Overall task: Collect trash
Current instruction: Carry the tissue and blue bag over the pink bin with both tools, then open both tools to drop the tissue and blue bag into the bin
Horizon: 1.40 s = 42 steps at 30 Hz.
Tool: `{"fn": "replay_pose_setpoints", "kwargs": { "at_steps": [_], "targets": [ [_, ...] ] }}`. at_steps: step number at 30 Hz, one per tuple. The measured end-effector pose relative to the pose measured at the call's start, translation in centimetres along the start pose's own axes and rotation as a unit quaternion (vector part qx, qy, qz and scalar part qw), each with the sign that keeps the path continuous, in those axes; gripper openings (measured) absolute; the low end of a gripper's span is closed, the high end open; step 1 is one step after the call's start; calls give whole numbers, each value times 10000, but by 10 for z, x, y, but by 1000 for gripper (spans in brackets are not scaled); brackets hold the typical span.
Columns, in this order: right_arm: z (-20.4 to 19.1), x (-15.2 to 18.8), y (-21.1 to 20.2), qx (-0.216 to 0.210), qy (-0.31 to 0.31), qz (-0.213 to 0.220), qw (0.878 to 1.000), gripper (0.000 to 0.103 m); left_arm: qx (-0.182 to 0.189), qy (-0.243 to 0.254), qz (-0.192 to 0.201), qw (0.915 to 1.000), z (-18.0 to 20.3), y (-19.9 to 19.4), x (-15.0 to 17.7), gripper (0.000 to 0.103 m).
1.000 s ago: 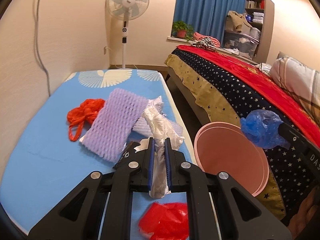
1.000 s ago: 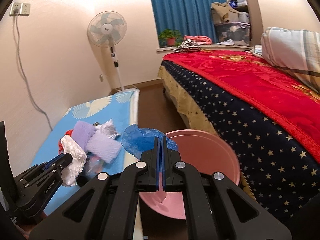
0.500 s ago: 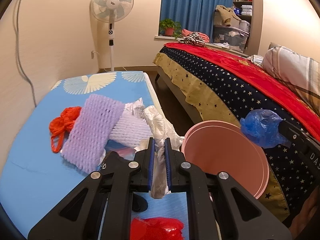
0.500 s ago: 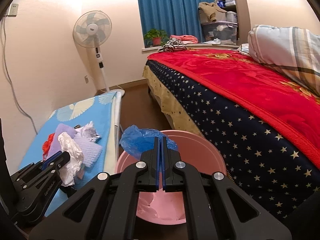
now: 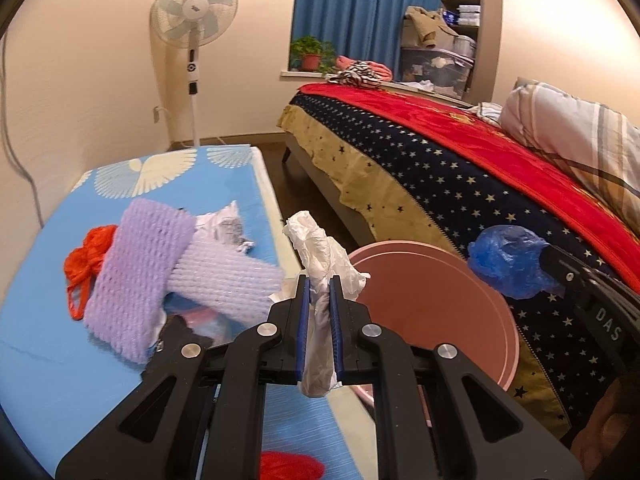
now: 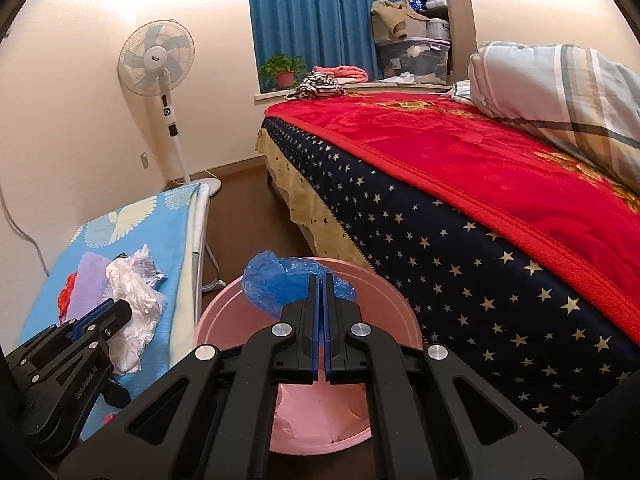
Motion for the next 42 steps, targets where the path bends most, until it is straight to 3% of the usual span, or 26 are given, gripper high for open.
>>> {"fn": "replay_pose_setpoints", "kwargs": {
  "at_steps": [31,33,34,35,39,42],
  "targets": [
    [19,-1,15,295,238,-72,9993,2,505,236,-244,9981,44,35,5,10],
    [22,-1,14,370,271,-50,9989,6,562,222,-298,9977,45,37,6,22],
    [23,-1,13,399,287,-48,9988,7,550,213,-310,9978,45,37,7,35],
    [25,-1,13,422,296,-51,9987,11,526,202,-295,9980,45,37,7,38],
    [27,-2,9,494,338,7,9982,46,480,189,-266,9983,44,34,6,38],
    [26,-3,6,472,319,43,9984,51,420,193,-236,9987,40,30,6,38]
  ]
}}
Point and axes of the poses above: each gripper's, at about its wrist camera, not at the fingertips, and y roughly the way its jaws point, z to its right, x to its underside, the point moved 10 cm from there along y, roughly the way its jaws point, and after that the axes turned 8 degrees about -z, right-handed, at the moved point
